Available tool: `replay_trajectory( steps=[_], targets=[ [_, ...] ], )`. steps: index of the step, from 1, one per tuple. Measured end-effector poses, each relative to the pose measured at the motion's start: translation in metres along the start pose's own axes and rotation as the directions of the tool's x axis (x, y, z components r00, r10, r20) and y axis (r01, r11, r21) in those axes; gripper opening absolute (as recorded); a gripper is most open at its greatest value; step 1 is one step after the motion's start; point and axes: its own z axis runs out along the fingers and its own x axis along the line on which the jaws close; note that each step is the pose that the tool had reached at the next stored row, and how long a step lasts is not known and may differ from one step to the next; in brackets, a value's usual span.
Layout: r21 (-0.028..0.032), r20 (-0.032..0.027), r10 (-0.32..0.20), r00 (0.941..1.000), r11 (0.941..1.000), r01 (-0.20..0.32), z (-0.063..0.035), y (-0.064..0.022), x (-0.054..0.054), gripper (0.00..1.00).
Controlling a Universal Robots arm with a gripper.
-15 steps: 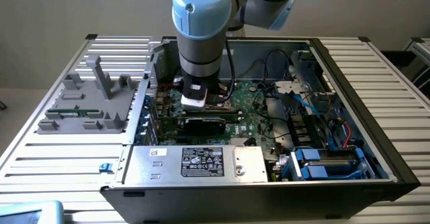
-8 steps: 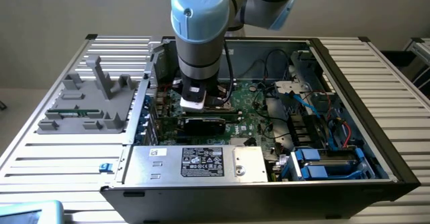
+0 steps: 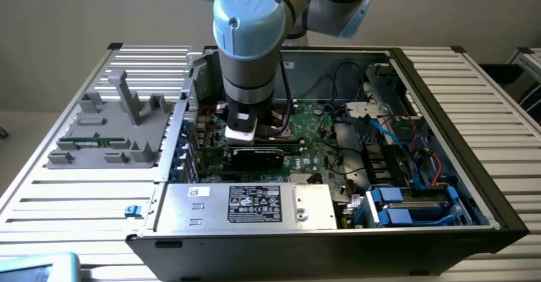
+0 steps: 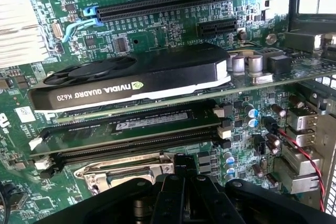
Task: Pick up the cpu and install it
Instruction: 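Install the second cpu locking lever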
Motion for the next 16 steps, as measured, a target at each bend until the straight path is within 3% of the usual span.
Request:
replay_trajectory(
  steps=[16],
  targets=[
    [-0.0067, -0.0013, 0.0, 1.0, 1.0, 0.0, 0.011, -0.0021, -0.002, 0.11]
  ],
)
